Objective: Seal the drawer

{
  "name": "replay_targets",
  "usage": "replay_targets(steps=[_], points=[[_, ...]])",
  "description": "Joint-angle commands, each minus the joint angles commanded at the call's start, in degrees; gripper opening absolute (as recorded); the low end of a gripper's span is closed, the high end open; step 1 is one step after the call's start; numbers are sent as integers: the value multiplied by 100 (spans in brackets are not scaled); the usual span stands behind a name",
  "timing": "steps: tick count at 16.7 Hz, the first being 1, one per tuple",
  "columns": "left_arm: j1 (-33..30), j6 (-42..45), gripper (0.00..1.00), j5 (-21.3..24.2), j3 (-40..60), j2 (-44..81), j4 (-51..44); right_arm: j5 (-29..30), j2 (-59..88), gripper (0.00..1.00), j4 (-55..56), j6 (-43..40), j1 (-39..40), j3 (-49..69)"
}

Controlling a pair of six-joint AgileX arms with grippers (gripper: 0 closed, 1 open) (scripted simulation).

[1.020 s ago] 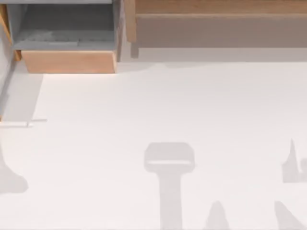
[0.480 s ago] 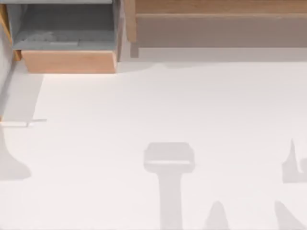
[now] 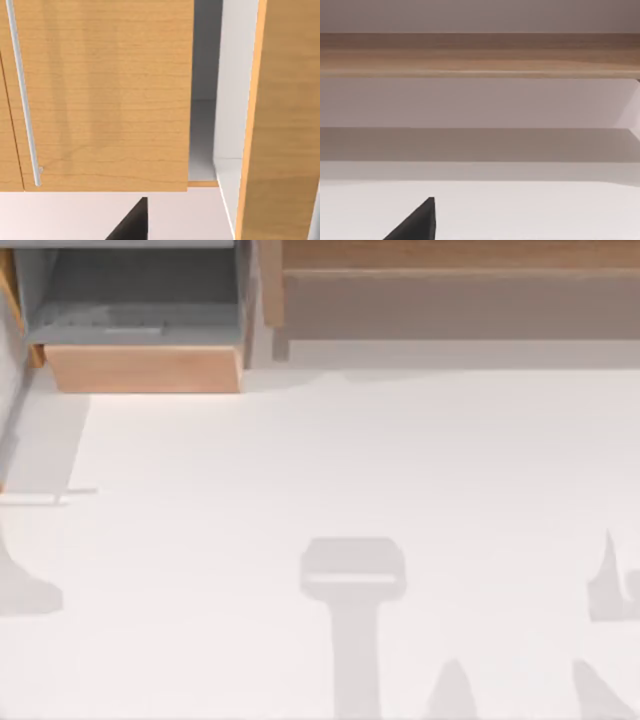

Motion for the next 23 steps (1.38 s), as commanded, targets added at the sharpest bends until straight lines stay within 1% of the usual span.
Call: replay_targets(steps=[8,9,18,20,23], points=[[0,0,2,0,0,0,0,0,0,100,0,0,0,0],[0,0,0,0,0,0,0,0,0,100,0,0,0,0],[6,-20,0,-12,12,68,-62,0,0,100,0,0,0,0],[-102,-25,0,-120,198,164,-181,0,0,100,0,0,0,0],[-392,-36,0,-406,730,387,-477,0,0,100,0,0,0,0]])
